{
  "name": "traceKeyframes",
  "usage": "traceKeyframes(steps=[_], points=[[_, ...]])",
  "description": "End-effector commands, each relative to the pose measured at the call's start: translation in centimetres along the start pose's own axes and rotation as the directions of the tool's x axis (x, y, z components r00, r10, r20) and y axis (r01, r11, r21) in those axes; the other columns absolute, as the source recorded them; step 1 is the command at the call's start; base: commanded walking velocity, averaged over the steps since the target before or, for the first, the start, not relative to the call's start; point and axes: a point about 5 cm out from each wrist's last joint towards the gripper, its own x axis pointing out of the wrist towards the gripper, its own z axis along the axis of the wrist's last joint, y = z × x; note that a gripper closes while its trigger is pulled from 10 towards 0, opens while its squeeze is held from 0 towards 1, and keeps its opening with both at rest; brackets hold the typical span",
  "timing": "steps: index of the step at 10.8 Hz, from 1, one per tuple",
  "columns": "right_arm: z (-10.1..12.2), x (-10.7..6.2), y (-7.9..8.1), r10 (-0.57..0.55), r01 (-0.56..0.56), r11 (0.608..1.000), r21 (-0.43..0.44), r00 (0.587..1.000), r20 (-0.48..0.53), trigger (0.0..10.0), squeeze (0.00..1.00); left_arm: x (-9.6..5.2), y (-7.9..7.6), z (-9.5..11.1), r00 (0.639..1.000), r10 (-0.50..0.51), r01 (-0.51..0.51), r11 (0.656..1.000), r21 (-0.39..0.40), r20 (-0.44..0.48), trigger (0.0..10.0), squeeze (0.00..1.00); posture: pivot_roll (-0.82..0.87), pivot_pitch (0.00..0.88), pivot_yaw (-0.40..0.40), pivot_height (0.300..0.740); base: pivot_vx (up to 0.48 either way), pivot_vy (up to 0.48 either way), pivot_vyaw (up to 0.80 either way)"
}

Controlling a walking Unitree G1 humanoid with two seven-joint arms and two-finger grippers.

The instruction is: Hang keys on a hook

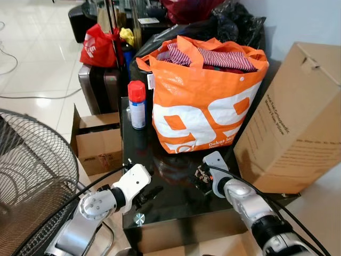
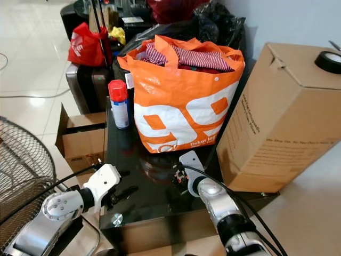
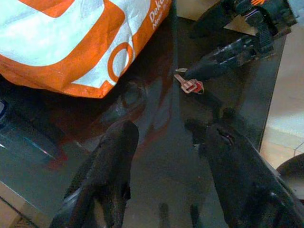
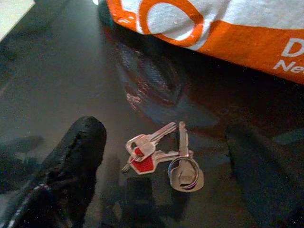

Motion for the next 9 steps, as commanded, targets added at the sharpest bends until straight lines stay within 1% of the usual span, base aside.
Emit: traceKeyframes(steps=[1, 2, 3, 5, 6, 7, 9], points=[[0.0, 0.0, -0.4, -0.029, 0.029, 1.0, 0.006, 1.0, 0.005, 4.4, 0.0, -0.2, -0.3, 0.3, 1.0, -0.015, 0.015, 1.0, 0.007, 0.004, 10.0, 0.0, -0.02, 0.076, -0.047, 0.74, 0.0, 0.0, 0.0], [0.0, 0.2, -0.5, -0.044, 0.044, 0.999, 0.027, 0.999, 0.005, 4.0, 0.0, -0.3, -0.3, 0.3, 1.0, -0.02, 0.02, 1.0, 0.009, 0.003, 10.0, 0.0, -0.02, 0.091, -0.046, 0.74, 0.0, 0.0, 0.0], [-0.1, 0.3, -0.5, -0.049, 0.049, 0.998, 0.027, 0.999, -0.002, 3.4, 0.0, -0.5, -0.4, 0.2, 1.0, -0.027, 0.027, 1.0, 0.009, -0.003, 10.0, 0.0, -0.02, 0.102, -0.046, 0.74, 0.0, 0.0, 0.0], [-0.5, 0.6, -0.7, -0.078, 0.078, 0.997, 0.011, 0.996, -0.039, 1.7, 0.0, -1.1, -0.8, -0.1, 0.999, -0.042, 0.042, 0.999, 0.004, -0.017, 10.0, 0.0, -0.01, 0.132, -0.049, 0.74, 0.0, 0.0, 0.0], [-0.7, 0.6, -0.7, -0.075, 0.075, 0.997, 0.01, 0.996, -0.052, 1.7, 0.0, -1.1, -0.8, -0.1, 0.999, -0.044, 0.044, 0.999, 0.003, -0.02, 10.0, 0.0, -0.01, 0.136, -0.05, 0.74, 0.0, 0.0, 0.0], [-0.9, 0.6, -0.8, -0.073, 0.074, 0.997, 0.015, 0.995, -0.061, 2.0, 0.0, -1.1, -1.0, -0.1, 0.999, -0.047, 0.047, 0.999, 0.0, -0.021, 10.0, 0.0, -0.01, 0.139, -0.051, 0.74, 0.0, 0.0, 0.0], [-1.3, 0.6, -0.7, -0.071, 0.072, 0.997, 0.012, 0.994, -0.077, 1.5, 0.0, -1.2, -1.2, -0.1, 0.998, -0.052, 0.052, 0.999, -0.002, -0.025, 10.0, 0.0, -0.01, 0.145, -0.052, 0.74, 0.0, 0.0, 0.0]])
